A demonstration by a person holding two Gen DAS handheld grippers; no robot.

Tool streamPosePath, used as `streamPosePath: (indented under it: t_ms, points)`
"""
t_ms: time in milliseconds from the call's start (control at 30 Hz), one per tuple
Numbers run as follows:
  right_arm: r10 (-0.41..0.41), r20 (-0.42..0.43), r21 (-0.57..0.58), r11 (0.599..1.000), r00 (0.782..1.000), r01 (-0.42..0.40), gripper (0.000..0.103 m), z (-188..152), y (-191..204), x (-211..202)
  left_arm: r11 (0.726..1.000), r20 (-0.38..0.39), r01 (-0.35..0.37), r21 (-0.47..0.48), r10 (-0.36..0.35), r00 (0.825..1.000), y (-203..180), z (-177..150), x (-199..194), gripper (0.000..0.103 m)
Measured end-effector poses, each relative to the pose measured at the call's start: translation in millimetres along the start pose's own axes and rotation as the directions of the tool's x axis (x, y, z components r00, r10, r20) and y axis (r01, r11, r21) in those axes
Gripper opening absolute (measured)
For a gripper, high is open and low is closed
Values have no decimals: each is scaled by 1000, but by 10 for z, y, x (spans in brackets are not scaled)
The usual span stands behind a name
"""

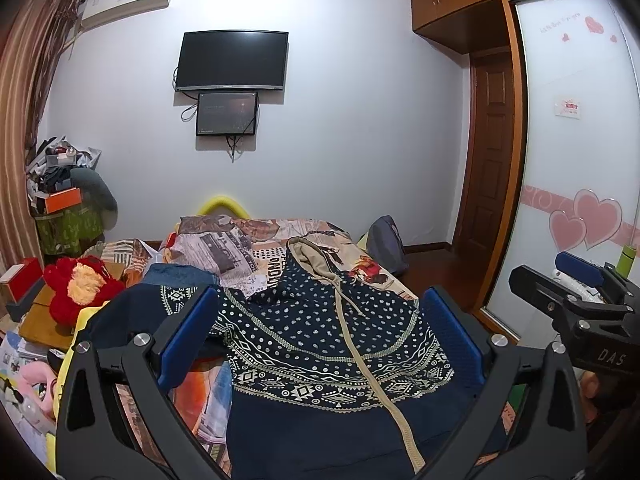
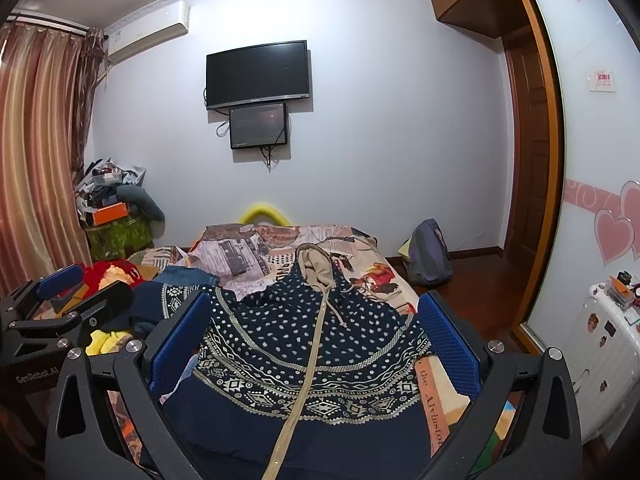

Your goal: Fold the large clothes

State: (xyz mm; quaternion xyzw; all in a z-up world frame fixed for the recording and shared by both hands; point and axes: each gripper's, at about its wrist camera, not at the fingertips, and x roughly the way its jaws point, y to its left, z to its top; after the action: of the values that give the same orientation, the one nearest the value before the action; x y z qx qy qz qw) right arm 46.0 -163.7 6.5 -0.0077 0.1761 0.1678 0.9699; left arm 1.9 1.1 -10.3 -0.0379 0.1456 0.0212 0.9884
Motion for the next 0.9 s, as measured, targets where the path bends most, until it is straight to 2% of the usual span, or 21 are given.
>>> streamPosePath:
  t_ms: [900]
  points:
    - [6, -25, 10, 1000, 1000, -5, 103, -10, -38, 52, 1000, -28, -11, -18, 11, 1000, 9, 18, 101, 103]
